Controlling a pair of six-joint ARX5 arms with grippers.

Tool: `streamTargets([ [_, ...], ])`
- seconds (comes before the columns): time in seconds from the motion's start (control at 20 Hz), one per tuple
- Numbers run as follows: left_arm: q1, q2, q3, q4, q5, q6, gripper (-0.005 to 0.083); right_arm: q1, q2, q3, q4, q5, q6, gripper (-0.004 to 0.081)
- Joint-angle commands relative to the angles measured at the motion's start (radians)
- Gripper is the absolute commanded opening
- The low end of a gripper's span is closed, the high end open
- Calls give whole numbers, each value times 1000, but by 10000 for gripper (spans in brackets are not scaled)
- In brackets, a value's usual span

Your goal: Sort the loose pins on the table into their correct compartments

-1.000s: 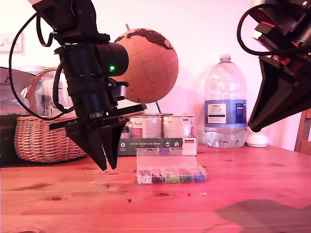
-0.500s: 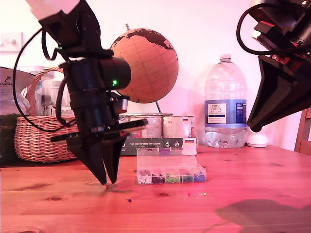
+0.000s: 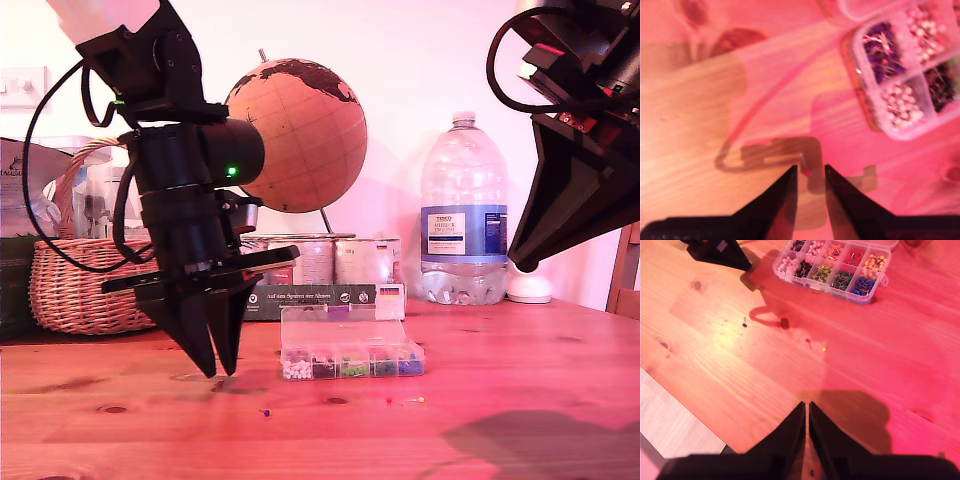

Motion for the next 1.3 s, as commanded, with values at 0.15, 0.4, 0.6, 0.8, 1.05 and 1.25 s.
streamTargets([
  [0.15,2,61,7,-14,-1,-2,146,5,-2,15,16,-2,0,-12],
  [0.4,1,68,8,-10,23,-2,146,5,-2,15,17,-2,0,-12],
  [0.6,-3,68,8,-11,39,-2,146,5,-2,15,19,-2,0,-12],
  [0.8,-10,68,10,24,48,-2,146,5,-2,15,21,-1,0,-12],
  [1.05,13,68,47,23,52,-2,146,4,-2,15,41,8,-3,-12],
  [1.25,17,68,95,1,55,15,146,4,-2,15,58,50,-3,-12],
])
